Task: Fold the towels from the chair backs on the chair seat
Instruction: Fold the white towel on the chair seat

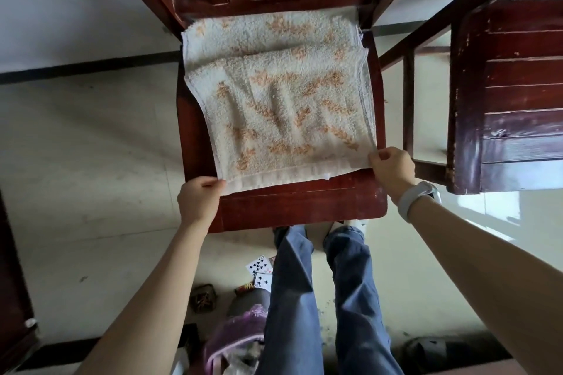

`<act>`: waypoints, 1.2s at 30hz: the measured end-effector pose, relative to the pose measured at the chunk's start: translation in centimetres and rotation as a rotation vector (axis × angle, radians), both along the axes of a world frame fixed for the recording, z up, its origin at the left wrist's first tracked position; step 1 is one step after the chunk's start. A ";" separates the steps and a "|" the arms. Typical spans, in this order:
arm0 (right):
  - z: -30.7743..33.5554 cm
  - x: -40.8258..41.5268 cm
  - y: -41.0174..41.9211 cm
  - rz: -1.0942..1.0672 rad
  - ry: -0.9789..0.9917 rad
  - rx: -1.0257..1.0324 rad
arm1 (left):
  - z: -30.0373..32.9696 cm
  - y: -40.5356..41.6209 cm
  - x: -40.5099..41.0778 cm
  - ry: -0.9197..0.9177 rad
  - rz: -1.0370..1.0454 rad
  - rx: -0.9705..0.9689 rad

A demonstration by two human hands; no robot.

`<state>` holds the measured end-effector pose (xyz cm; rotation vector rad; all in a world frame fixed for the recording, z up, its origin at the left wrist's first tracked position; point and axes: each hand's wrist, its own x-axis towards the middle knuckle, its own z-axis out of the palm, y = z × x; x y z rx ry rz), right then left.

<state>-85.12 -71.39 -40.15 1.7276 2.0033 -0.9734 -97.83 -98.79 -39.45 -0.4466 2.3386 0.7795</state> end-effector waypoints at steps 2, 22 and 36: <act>0.1 -0.1 -0.3 0.022 0.002 -0.021 | 0.0 0.4 0.3 0.025 -0.057 -0.027; 0.0 1.0 1.8 -0.100 0.192 -0.291 | 1.0 0.6 0.5 -0.204 0.377 0.291; -0.9 2.8 2.4 -0.107 0.218 -0.341 | 1.0 -1.3 -0.2 -0.256 0.520 0.367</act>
